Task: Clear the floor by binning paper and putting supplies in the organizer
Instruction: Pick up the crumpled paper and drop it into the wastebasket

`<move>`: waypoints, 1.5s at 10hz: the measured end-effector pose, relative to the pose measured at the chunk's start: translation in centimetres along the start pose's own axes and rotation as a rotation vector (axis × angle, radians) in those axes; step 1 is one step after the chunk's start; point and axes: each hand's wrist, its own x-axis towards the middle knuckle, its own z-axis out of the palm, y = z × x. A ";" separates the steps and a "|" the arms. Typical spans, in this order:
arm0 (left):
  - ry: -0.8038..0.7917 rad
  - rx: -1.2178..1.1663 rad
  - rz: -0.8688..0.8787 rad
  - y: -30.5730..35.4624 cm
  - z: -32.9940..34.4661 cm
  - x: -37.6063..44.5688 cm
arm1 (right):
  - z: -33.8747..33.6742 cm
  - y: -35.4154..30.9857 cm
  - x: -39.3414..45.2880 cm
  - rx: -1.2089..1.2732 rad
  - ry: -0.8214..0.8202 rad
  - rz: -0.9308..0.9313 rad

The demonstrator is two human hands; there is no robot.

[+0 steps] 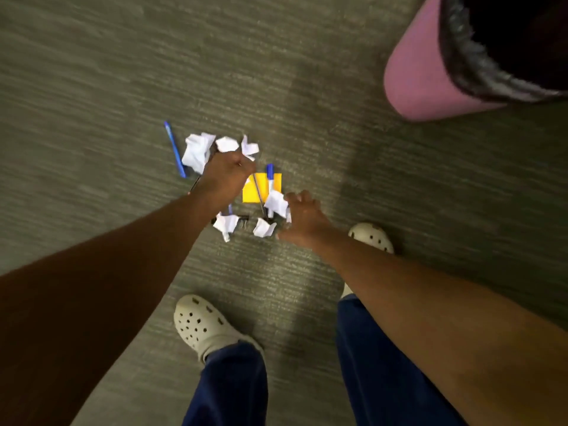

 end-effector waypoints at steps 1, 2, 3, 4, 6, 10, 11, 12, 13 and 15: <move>0.061 0.128 0.018 -6.4 0.7 -0.2 | 4.3 0.3 1.9 -0.072 0.062 -0.011; 0.081 0.276 0.051 -11.9 1.5 -0.5 | 6.2 0.6 3.3 -0.230 0.178 -0.097; -0.010 0.435 0.097 -15.3 2.7 -1.0 | 6.0 0.5 3.6 -0.354 0.257 -0.168; 0.008 0.546 0.192 -16.7 4.1 -1.4 | 5.4 2.1 4.0 -0.355 0.224 -0.218; 0.115 0.457 0.214 -17.3 5.0 -0.8 | 3.6 2.9 3.9 -0.087 0.344 -0.272; 0.353 0.273 0.295 -16.6 2.8 0.9 | 9.0 -1.9 2.8 -0.468 -0.017 -0.372; 0.301 0.332 0.382 -15.5 1.8 1.6 | 9.4 -2.1 3.8 -0.430 0.003 -0.311; 0.231 0.385 0.407 -14.6 1.2 3.6 | 9.2 -1.8 4.8 -0.403 0.000 -0.327; 0.146 0.434 0.351 -13.9 1.5 4.6 | 8.7 -1.5 5.1 -0.352 0.010 -0.330; 0.233 0.387 0.332 -13.3 1.6 5.8 | 5.8 -3.4 4.4 0.103 0.304 -0.550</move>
